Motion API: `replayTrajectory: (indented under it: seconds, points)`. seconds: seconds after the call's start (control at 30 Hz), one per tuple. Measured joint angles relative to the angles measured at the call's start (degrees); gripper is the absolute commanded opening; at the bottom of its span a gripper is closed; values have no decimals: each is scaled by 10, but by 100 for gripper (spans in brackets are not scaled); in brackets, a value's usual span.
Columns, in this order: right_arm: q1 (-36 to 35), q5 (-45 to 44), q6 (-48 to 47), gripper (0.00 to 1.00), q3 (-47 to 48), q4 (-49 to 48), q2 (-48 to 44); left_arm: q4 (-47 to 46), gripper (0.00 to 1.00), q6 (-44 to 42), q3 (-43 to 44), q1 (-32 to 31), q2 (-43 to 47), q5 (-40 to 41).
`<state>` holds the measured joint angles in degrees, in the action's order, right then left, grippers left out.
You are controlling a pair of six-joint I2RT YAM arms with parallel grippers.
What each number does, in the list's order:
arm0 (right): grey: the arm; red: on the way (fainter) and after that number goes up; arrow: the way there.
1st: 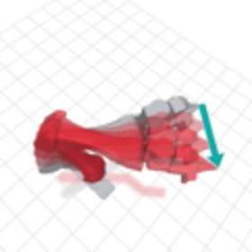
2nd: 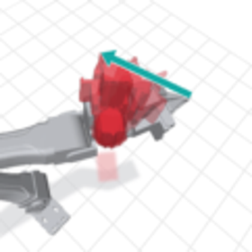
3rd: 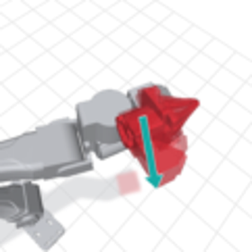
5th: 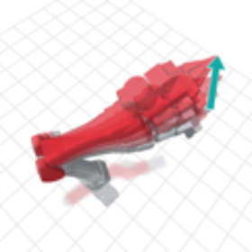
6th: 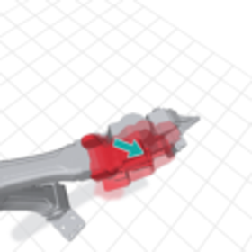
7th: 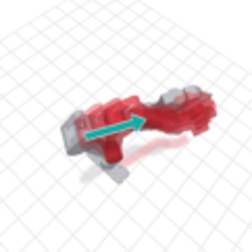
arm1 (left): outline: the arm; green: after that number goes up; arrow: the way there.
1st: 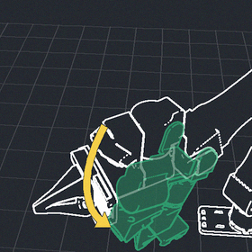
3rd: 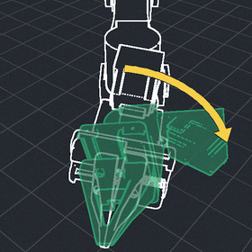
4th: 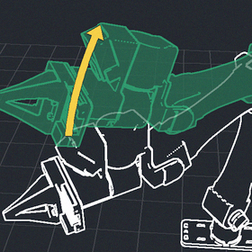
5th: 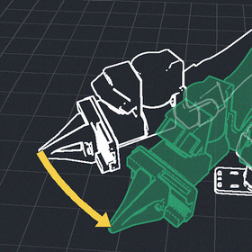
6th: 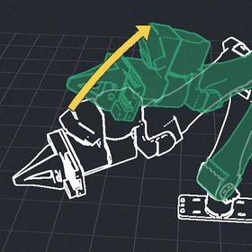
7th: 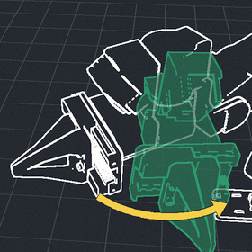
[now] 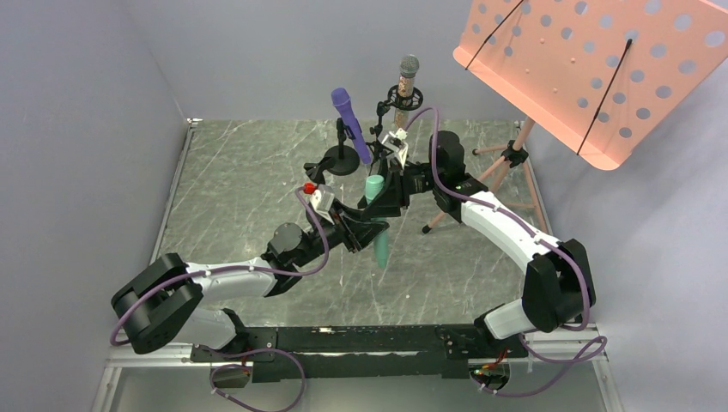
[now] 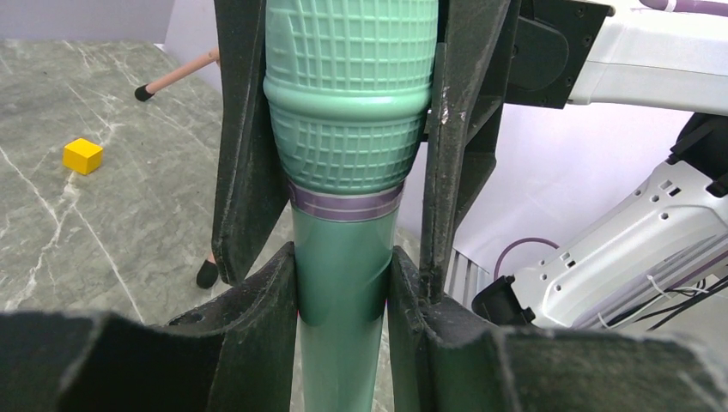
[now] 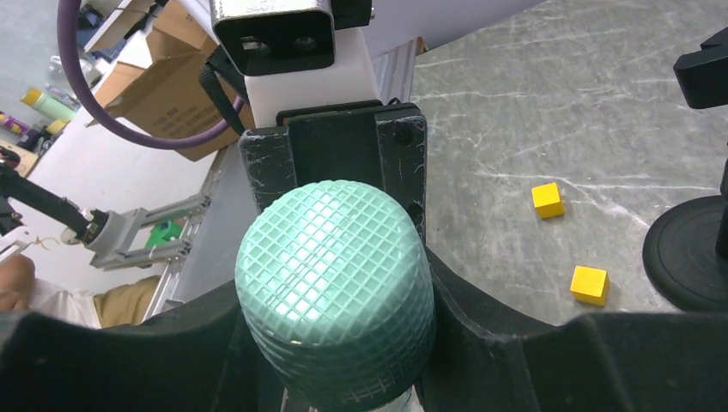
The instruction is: Attach the microphones to the stand
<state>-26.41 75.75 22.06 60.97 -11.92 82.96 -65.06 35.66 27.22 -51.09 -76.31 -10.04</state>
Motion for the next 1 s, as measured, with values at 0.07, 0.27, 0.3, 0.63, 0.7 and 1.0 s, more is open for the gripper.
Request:
replayTrajectory:
  seconds: [0.07,0.27,0.3,0.63,0.7,1.0]
  points:
    - [0,0,-5,13,0,5,0,3,39,0,0,0,2,0]
    - [-2,-8,-72,12,20,84,0,44,93,-17,-8,0,42,-7]
    - [-2,-10,-84,12,23,97,0,53,98,-24,-8,-1,55,-12]
    - [0,-25,-146,11,30,165,8,249,99,-117,-58,-2,254,-26]
    - [0,-33,-165,11,33,188,12,339,99,-140,-57,1,325,5]
    - [0,-50,-239,11,47,258,27,662,99,-229,89,349,445,-64]
